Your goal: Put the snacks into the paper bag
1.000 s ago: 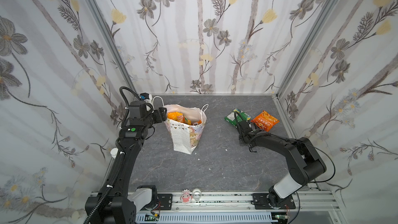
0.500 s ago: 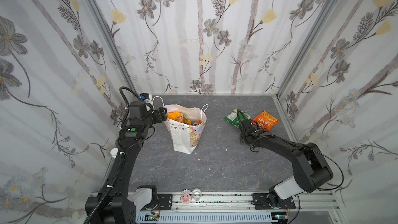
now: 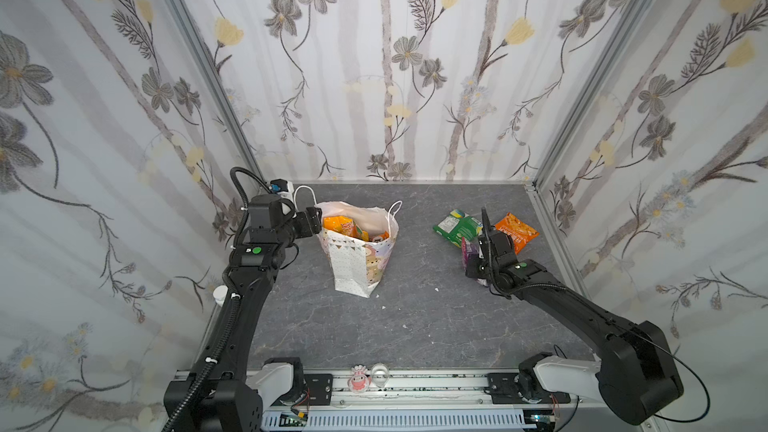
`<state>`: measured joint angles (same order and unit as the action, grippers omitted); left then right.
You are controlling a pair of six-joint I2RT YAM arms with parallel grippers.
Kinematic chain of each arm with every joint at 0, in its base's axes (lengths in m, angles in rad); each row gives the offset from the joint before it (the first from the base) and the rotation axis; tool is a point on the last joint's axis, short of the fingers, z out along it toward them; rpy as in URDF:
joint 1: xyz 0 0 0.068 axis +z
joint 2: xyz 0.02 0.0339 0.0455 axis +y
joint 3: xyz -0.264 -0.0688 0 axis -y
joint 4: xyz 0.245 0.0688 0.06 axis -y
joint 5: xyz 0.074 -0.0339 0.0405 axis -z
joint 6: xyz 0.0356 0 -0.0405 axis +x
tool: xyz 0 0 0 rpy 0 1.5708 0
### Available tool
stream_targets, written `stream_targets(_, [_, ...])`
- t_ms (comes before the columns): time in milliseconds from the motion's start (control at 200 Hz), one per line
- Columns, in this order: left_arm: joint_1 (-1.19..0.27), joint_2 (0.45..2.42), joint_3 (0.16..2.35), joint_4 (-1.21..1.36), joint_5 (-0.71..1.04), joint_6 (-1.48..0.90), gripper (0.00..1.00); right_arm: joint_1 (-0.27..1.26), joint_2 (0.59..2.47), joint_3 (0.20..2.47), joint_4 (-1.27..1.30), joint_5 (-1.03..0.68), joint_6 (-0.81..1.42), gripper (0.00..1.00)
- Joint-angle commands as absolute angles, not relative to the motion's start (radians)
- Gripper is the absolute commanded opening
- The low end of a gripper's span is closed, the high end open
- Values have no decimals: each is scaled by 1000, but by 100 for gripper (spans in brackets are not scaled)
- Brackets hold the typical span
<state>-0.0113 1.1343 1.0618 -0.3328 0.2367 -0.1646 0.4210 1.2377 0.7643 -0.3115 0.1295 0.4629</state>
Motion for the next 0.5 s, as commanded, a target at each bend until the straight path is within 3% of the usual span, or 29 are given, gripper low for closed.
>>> stream_targets(0, [-9, 1126, 1059, -307, 243, -166, 78, 422, 1207, 762, -229, 42, 468, 0])
stream_targets(495, [-9, 1117, 1058, -305, 241, -164, 78, 420, 1105, 831, -122, -138, 478, 0])
